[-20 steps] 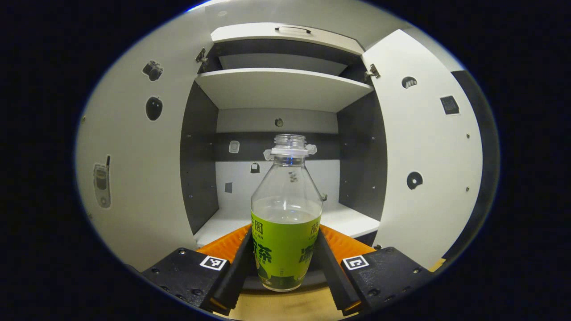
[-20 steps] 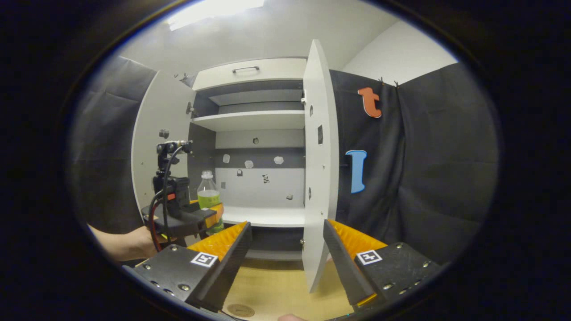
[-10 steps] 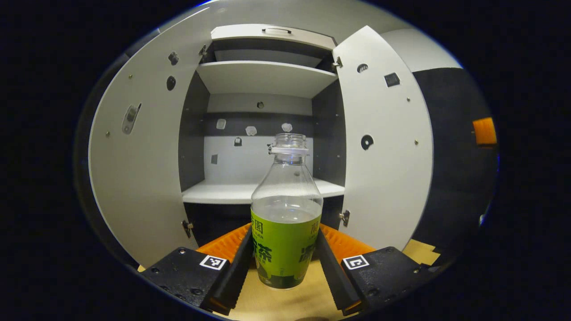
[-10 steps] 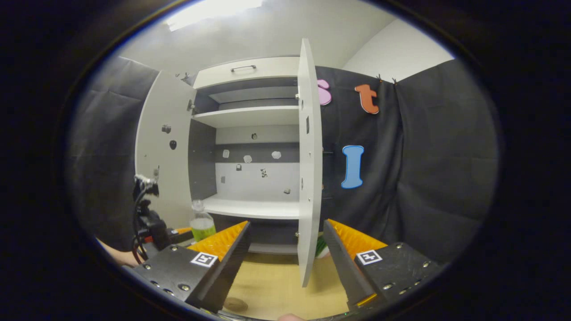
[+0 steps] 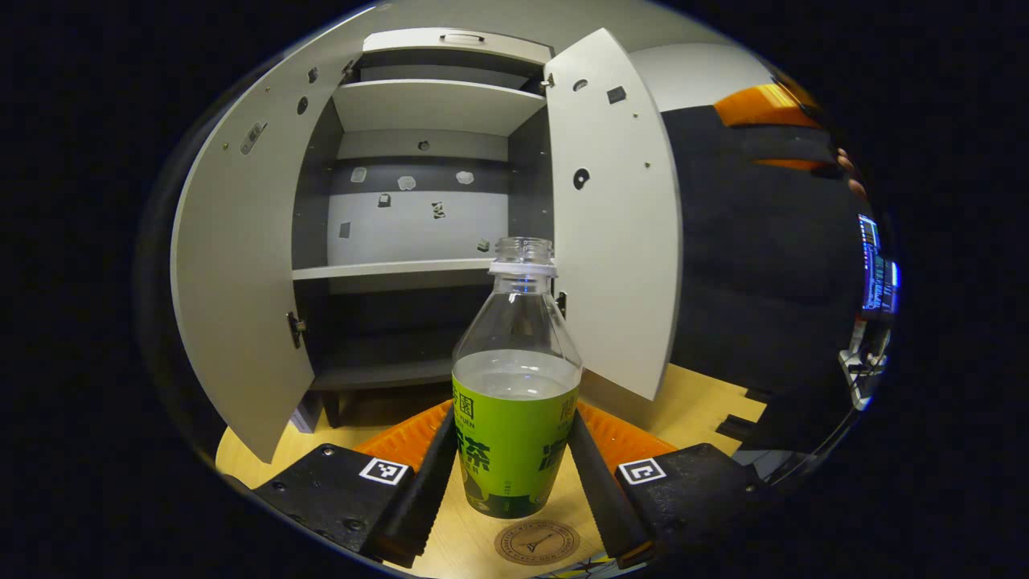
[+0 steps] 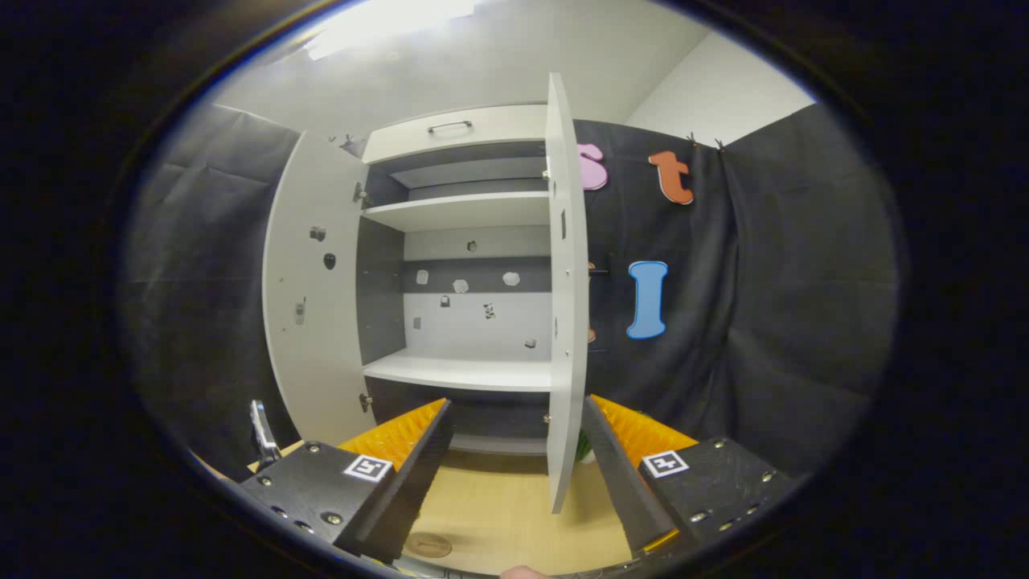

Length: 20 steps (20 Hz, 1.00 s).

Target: Grasp the bottle in the cabinet with the left hand and place it on the coaster, then close the right door with the right hand and the left door with the left hand.

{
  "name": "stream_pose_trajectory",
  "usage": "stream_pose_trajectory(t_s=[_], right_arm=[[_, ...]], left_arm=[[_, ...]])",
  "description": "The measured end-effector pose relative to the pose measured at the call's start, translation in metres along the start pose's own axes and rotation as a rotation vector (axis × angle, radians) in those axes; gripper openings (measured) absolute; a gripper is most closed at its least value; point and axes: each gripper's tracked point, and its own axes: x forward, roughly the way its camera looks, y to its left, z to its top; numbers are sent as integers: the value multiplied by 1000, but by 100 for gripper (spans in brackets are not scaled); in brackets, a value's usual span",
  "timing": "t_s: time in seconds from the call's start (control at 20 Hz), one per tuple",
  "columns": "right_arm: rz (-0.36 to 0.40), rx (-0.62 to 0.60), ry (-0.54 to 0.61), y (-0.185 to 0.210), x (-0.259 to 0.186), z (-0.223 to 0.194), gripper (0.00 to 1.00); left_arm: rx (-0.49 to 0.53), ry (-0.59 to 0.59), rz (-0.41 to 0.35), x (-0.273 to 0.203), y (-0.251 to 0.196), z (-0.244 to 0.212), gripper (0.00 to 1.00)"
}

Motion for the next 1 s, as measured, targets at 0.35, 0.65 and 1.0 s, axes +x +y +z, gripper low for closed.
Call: stream_pose_trajectory(t_s=[0.35,0.65,1.0], right_arm=[[-22,62,32,-5,0,-1,97],[-84,46,110,-18,15,-16,97],[-109,71,118,-20,24,-18,97]], left_arm=[[20,32,-66,-7,-18,-58,80],[-2,76,-115,-1,-27,-95,81],[-12,85,-131,4,-24,-106,82]])
